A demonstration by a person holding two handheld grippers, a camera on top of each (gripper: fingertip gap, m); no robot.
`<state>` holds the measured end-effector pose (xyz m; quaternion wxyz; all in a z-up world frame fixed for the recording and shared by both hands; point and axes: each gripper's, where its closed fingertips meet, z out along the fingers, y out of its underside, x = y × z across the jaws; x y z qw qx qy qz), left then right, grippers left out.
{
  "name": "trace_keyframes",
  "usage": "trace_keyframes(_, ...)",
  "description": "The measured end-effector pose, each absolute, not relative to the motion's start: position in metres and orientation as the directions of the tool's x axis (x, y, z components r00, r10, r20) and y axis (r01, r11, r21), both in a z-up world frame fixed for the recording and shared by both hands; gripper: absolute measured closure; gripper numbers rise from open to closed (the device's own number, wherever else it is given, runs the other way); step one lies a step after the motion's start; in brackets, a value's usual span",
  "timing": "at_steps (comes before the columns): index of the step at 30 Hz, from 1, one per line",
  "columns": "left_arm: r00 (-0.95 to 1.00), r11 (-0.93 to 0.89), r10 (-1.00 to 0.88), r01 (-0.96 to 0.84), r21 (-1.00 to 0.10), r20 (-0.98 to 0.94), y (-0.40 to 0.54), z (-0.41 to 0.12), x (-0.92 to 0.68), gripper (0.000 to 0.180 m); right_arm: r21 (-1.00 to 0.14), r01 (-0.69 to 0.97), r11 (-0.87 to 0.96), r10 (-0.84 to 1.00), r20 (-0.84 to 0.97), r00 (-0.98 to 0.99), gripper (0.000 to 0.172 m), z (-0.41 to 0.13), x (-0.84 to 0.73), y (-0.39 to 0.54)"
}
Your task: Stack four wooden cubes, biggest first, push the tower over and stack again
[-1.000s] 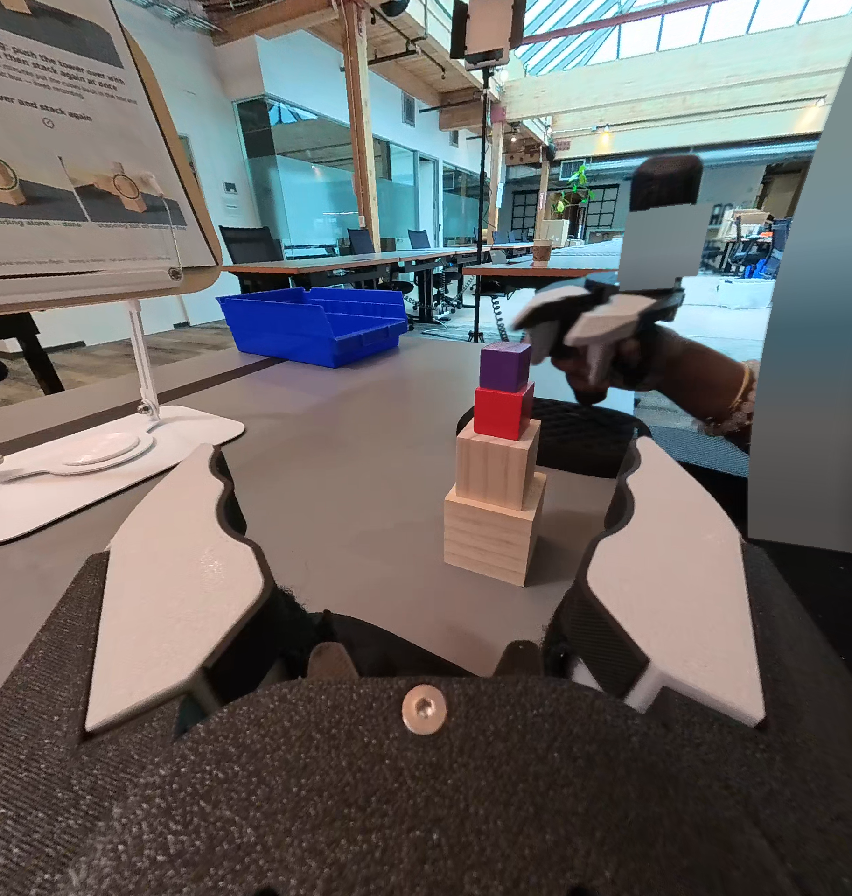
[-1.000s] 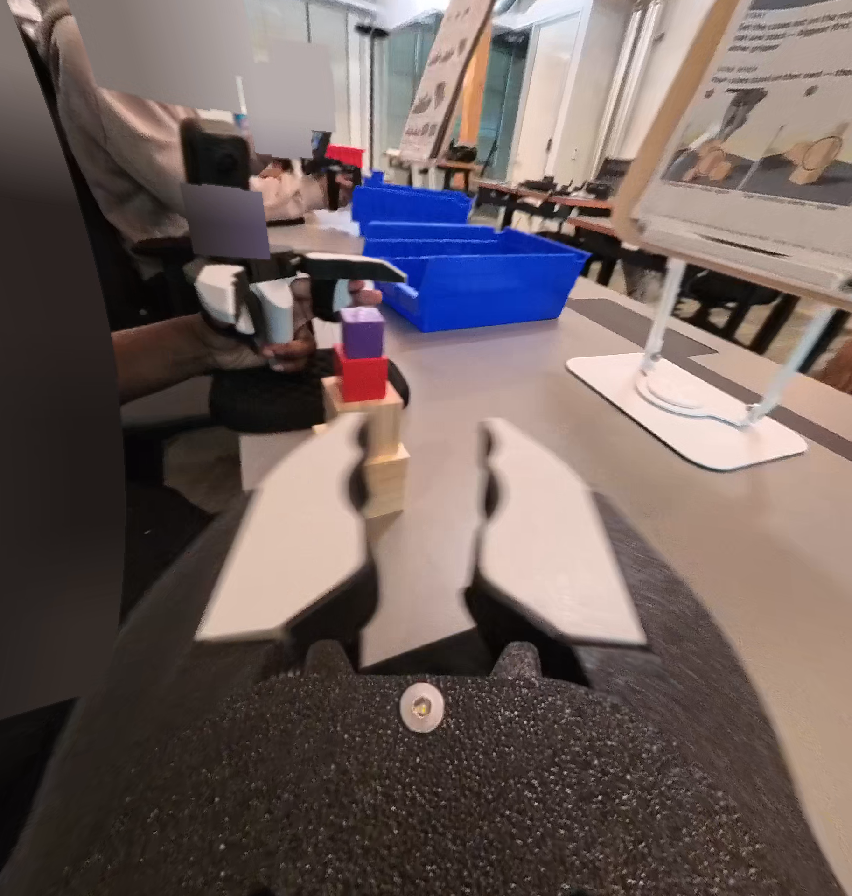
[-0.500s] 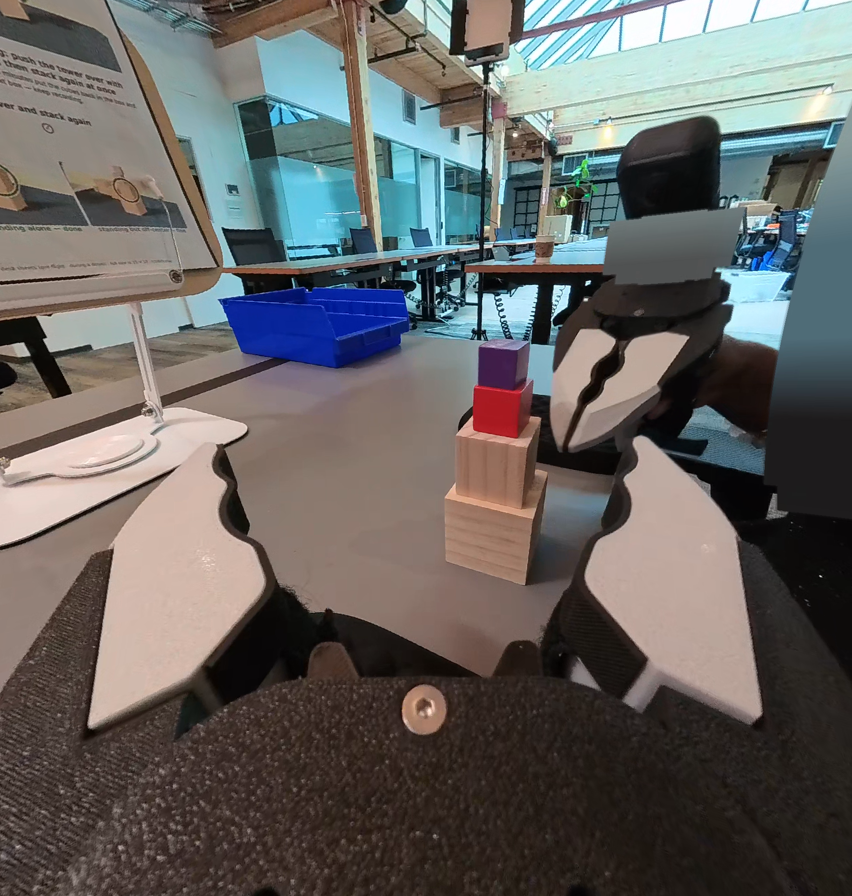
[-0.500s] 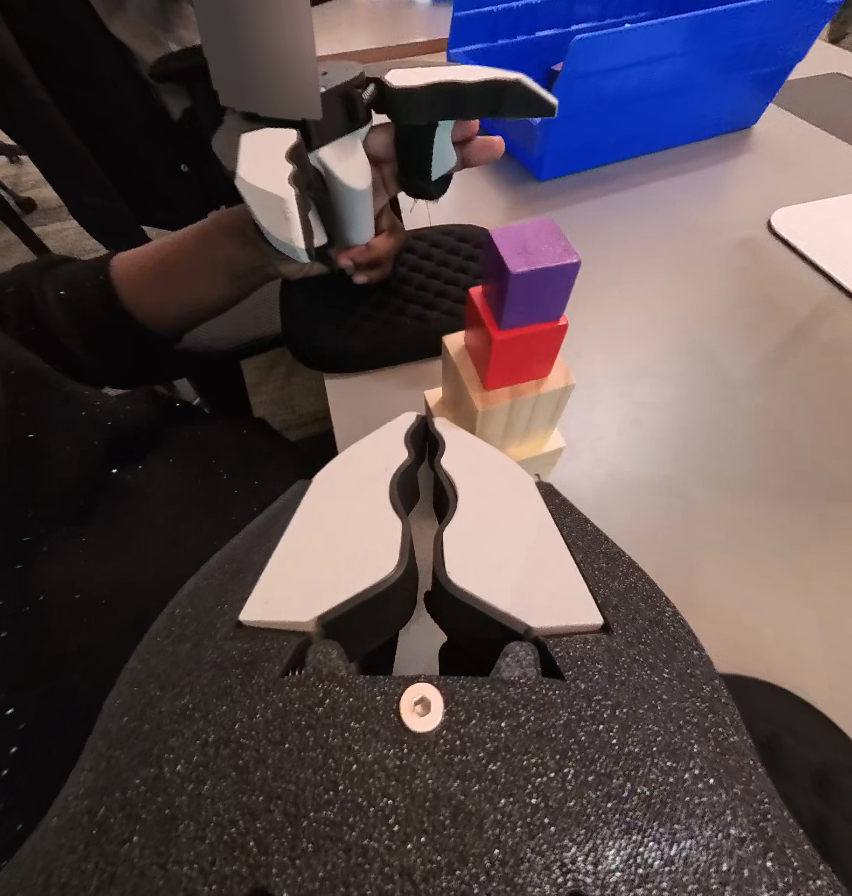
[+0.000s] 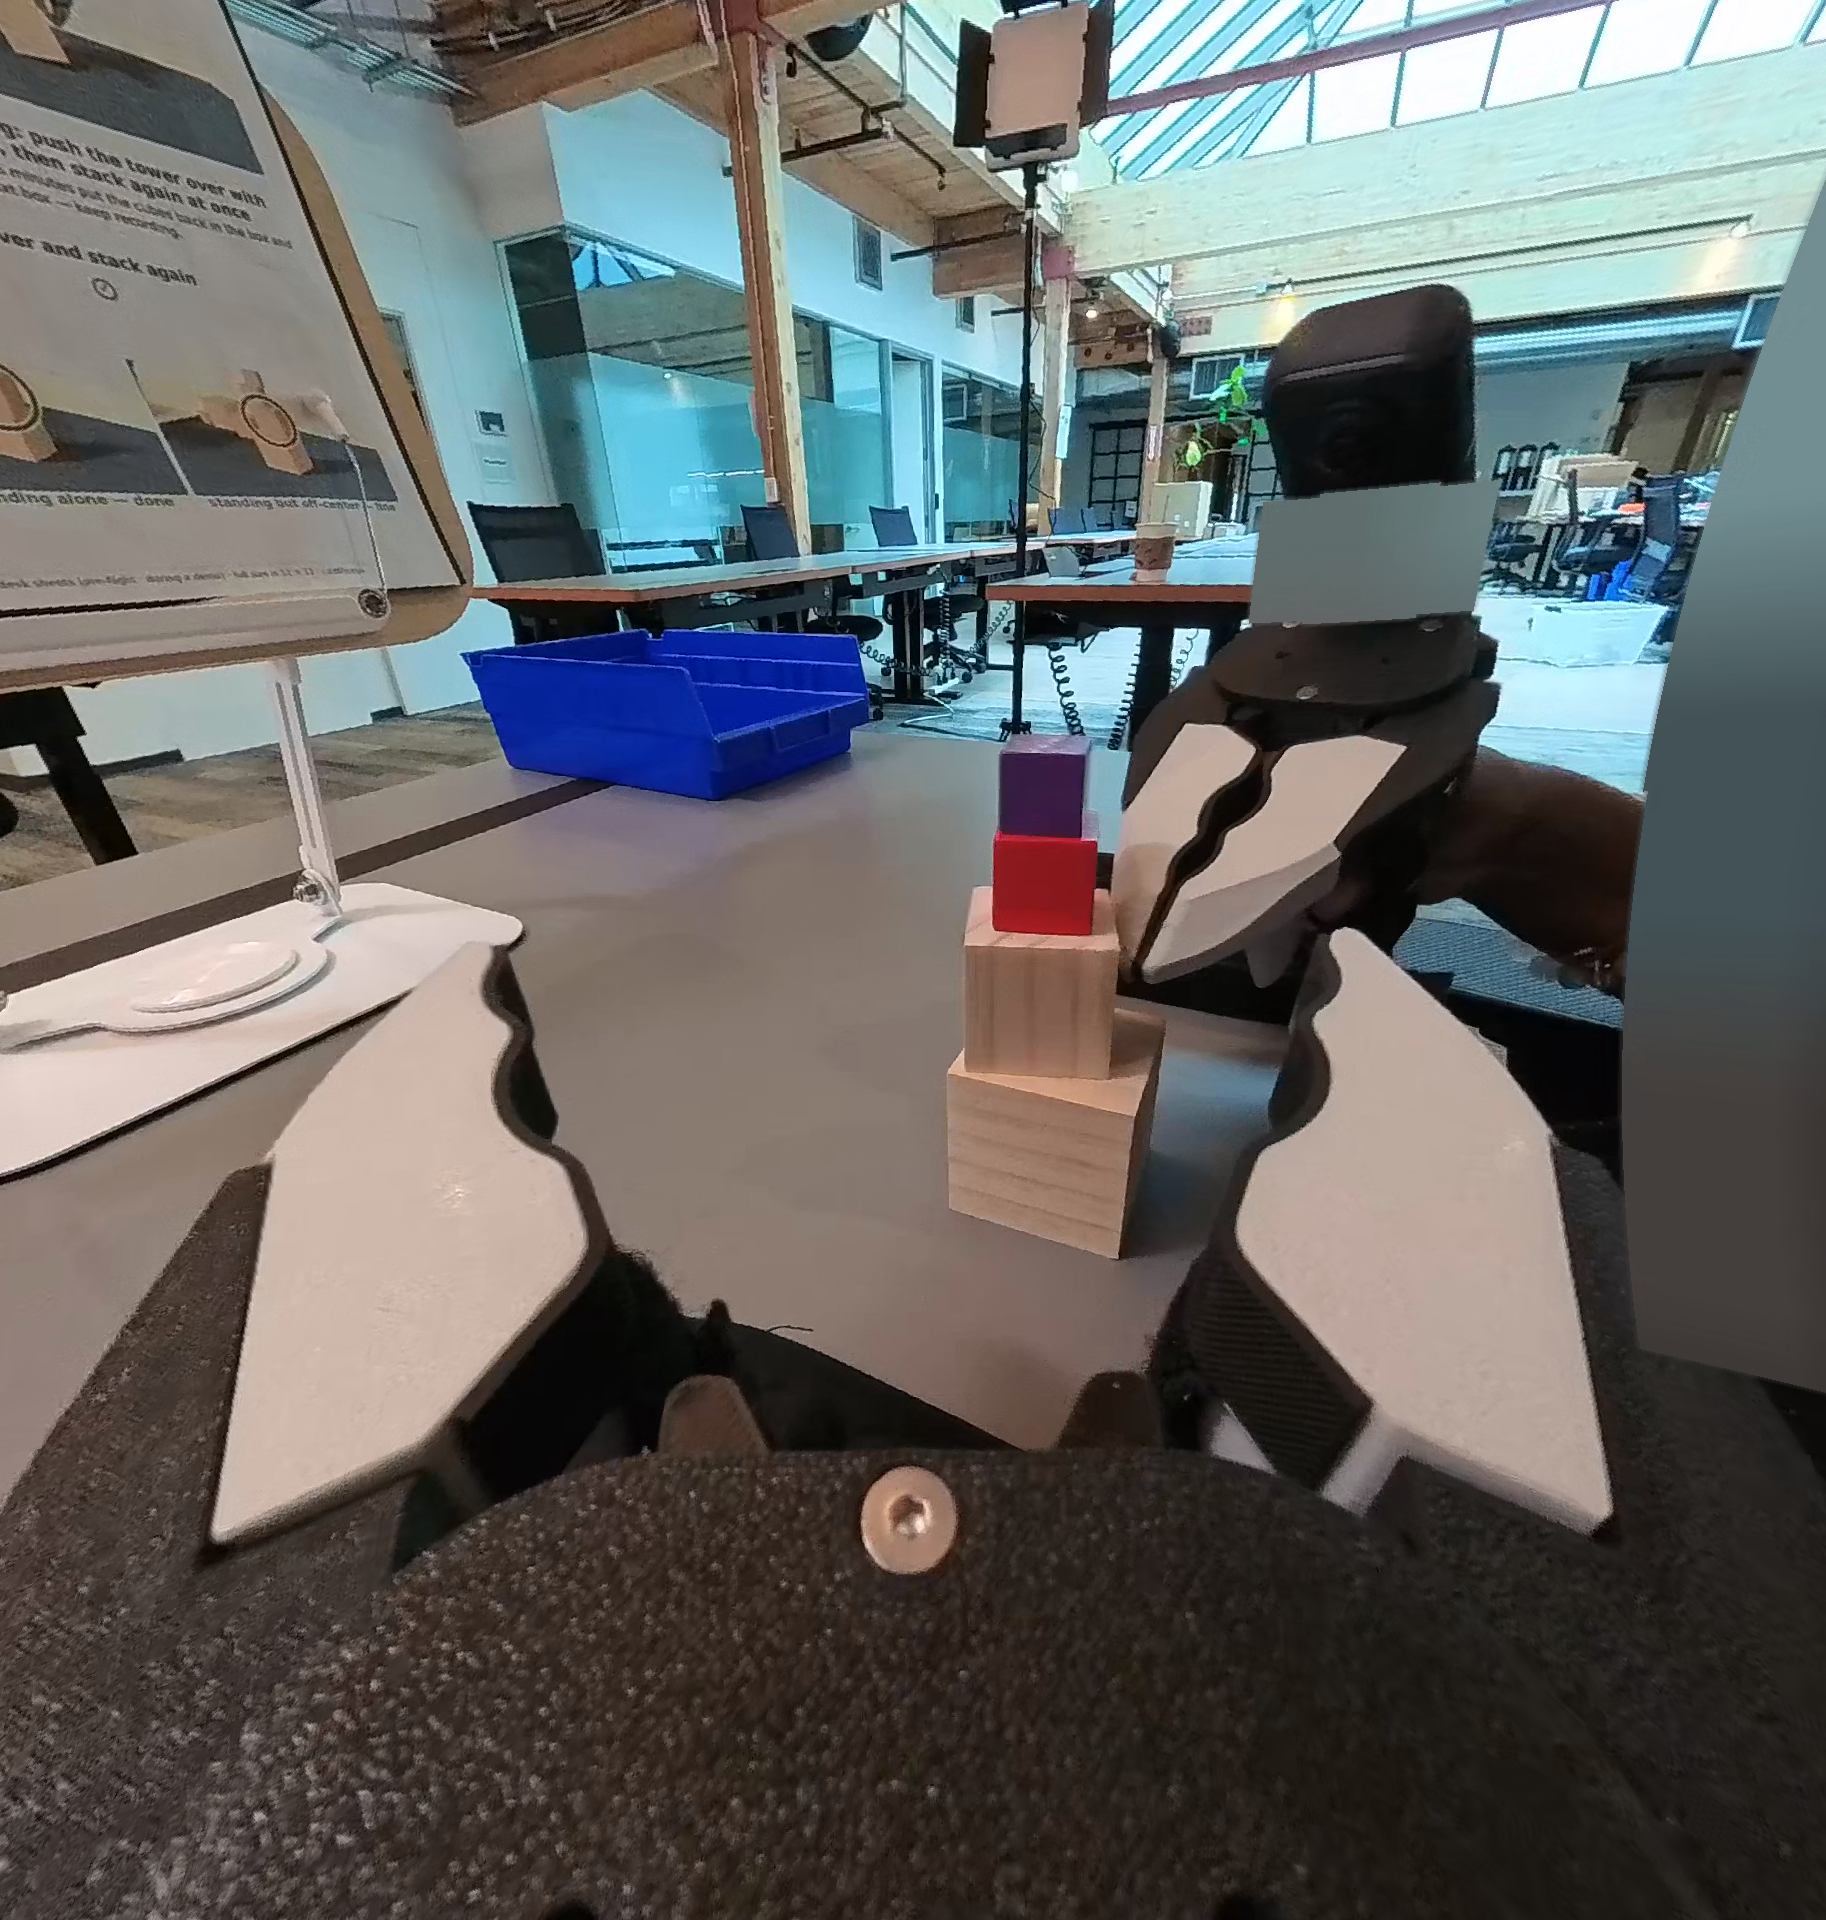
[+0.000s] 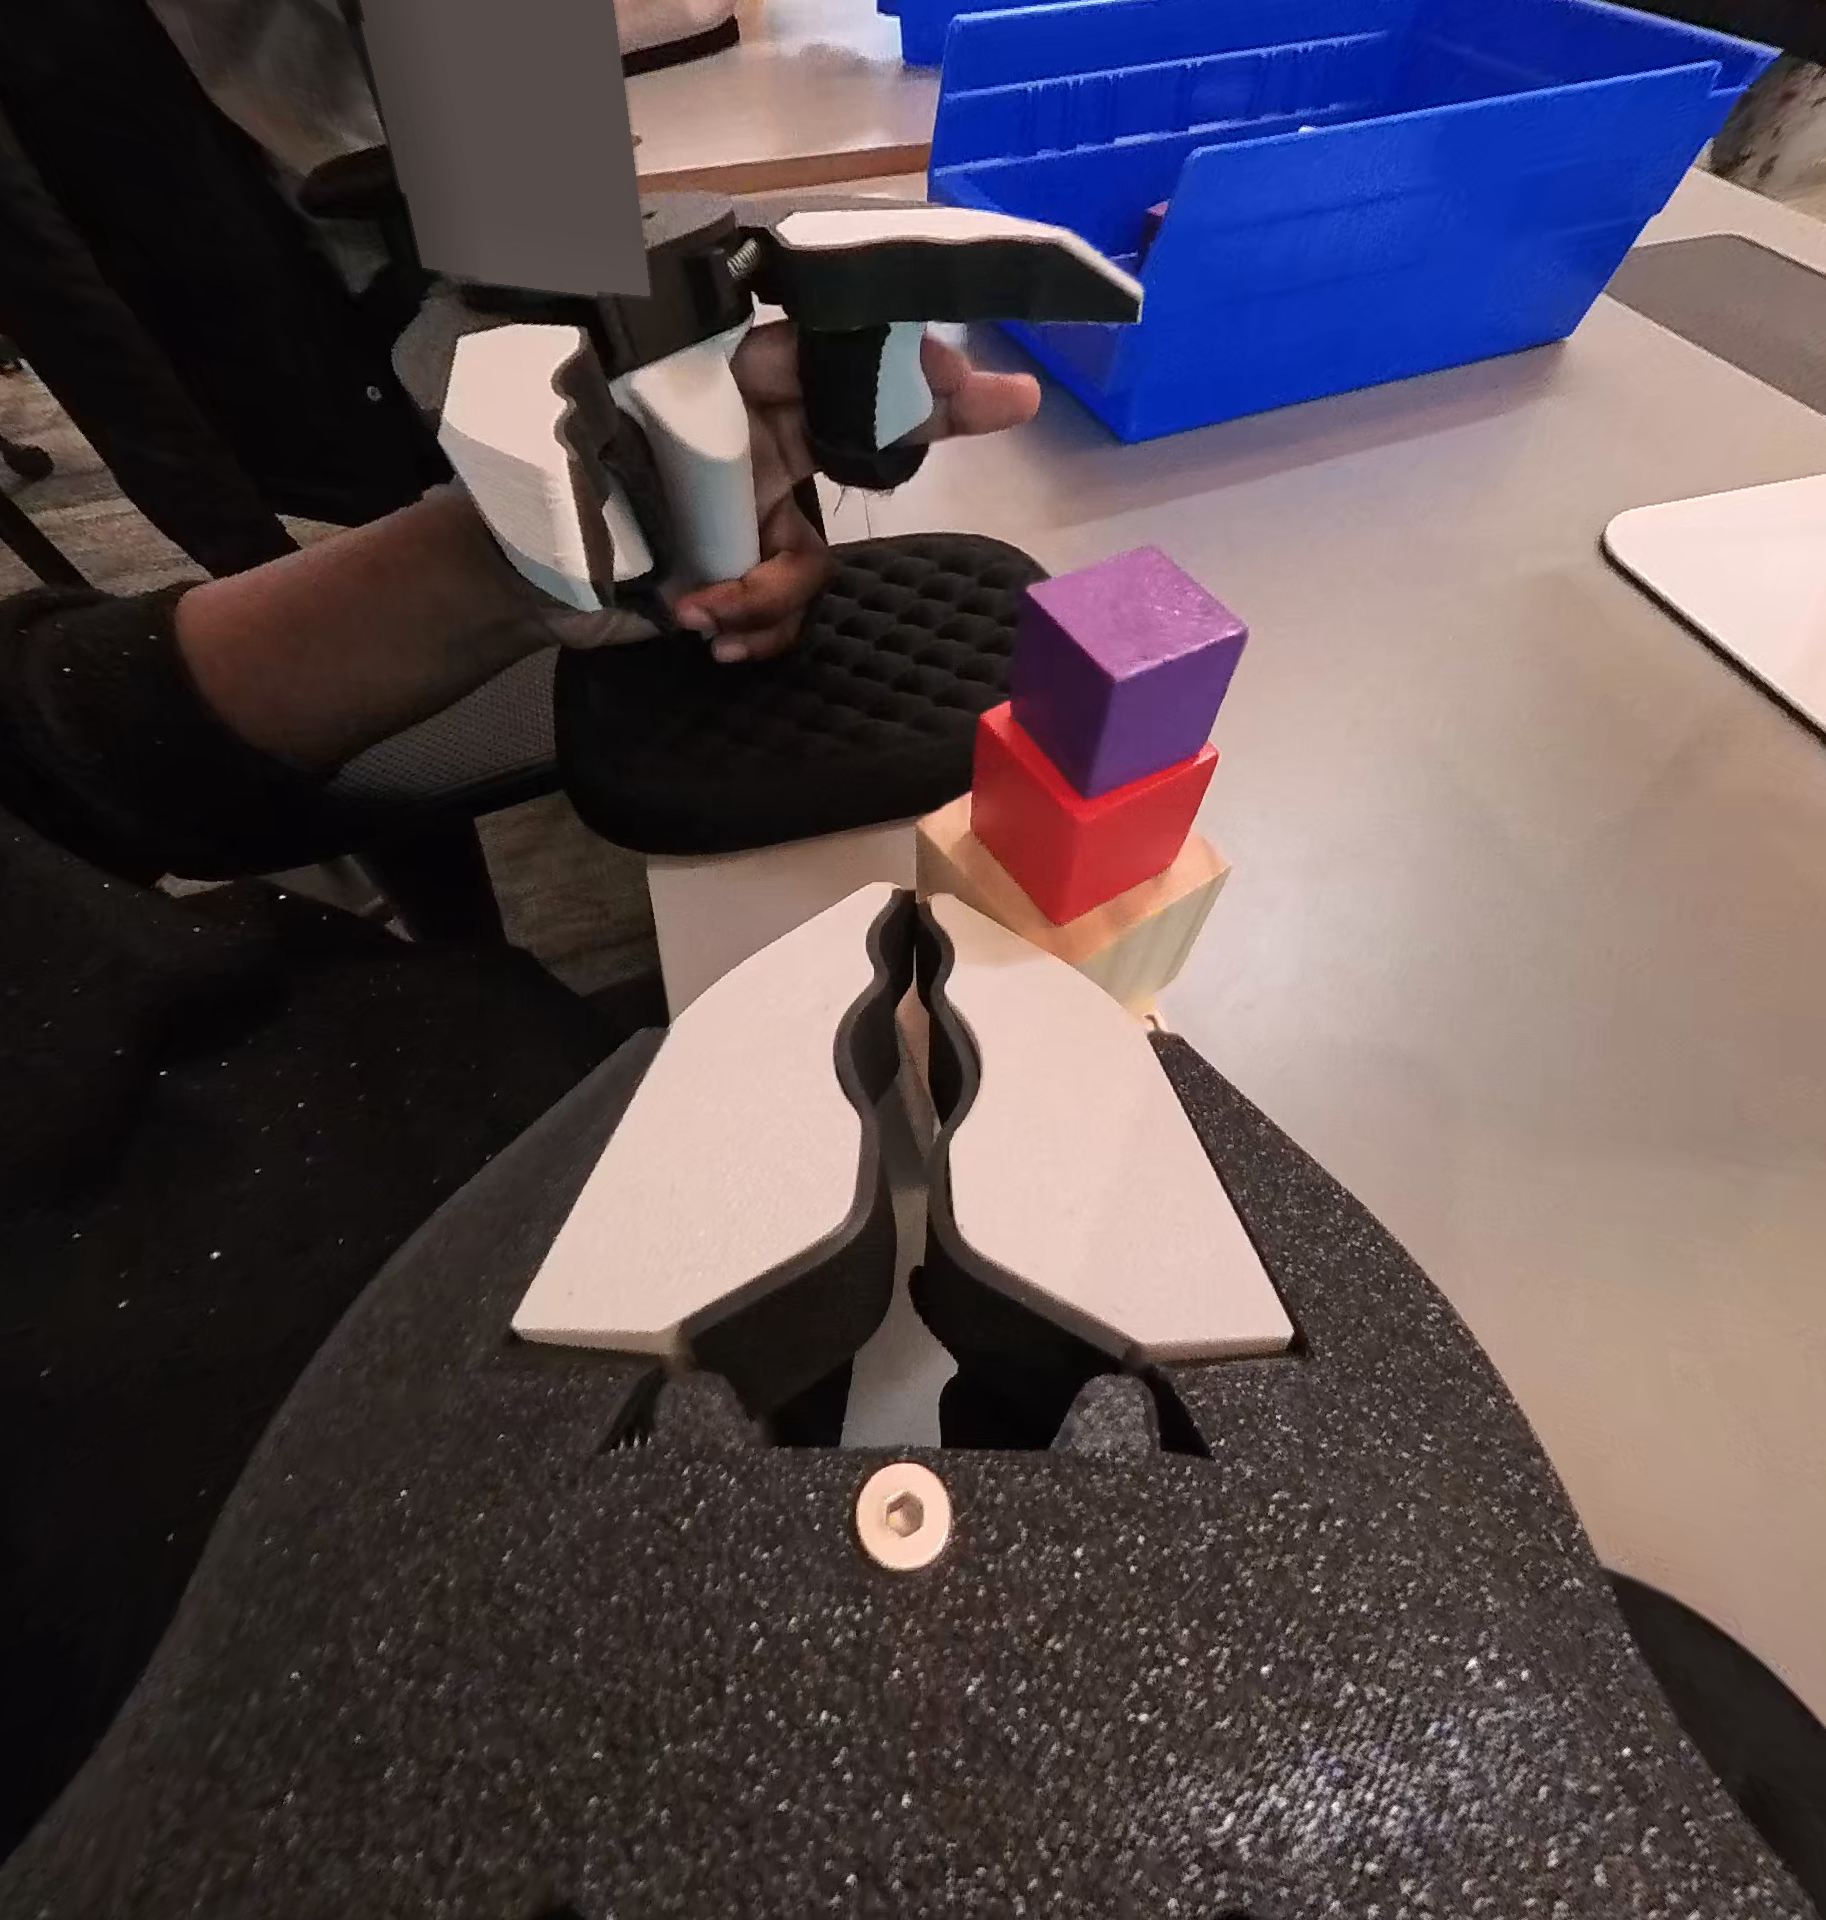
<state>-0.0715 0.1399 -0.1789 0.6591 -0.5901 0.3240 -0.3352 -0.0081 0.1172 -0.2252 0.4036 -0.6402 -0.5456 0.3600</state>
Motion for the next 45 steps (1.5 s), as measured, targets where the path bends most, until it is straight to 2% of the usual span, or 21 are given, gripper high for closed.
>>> trace_keyframes(21,0.576,0.077,-0.817,0.071,-0.995,-0.022,0.141,-0.178,-0.074,0.054,-0.934,0.355,-0.041,0.972,0.044,0.230,0.172,-0.220,-0.011,0.148)
trace_keyframes(24,0.577,0.079,-0.817,0.070,-0.994,-0.025,0.141,-0.178,-0.074,0.054,-0.944,0.330,0.009,0.975,0.081,0.205,0.154,-0.211,-0.006,0.145)
trace_keyframes(27,0.576,0.078,-0.817,0.068,-0.995,-0.025,0.141,-0.178,-0.073,0.053,-0.937,0.347,0.032,0.986,0.086,0.143,0.126,-0.208,0.002,0.137)
trace_keyframes(33,0.628,0.070,-0.778,0.068,-0.995,-0.012,0.147,-0.178,-0.078,0.043,-0.917,0.398,0.017,0.999,0.034,0.036,0.096,-0.210,0.020,0.122)
trace_keyframes(37,0.868,0.137,-0.496,0.070,-0.988,-0.007,0.167,-0.172,-0.110,0.043,-0.920,0.391,0.013,0.996,0.047,0.077,0.090,-0.209,0.029,0.129)
trace_keyframes(39,0.921,0.167,-0.389,0.035,-0.985,-0.033,0.169,-0.171,-0.119,0.045,-0.911,0.412,0.022,0.999,0.038,0.031,0.081,-0.210,0.030,0.123)
trace_keyframes(42,0.928,0.104,-0.366,-0.035,-0.994,-0.071,0.176,-0.180,-0.115,0.040,-0.834,0.547,0.073,0.995,0.024,-0.097,0.065,-0.218,0.032,0.113)
trace_keyframes(45,0.926,0.047,-0.373,-0.043,-0.998,-0.057,0.182,-0.187,-0.113,0.041,-0.693,0.706,0.142,0.989,0.075,-0.125,0.073,-0.224,0.030,0.130)
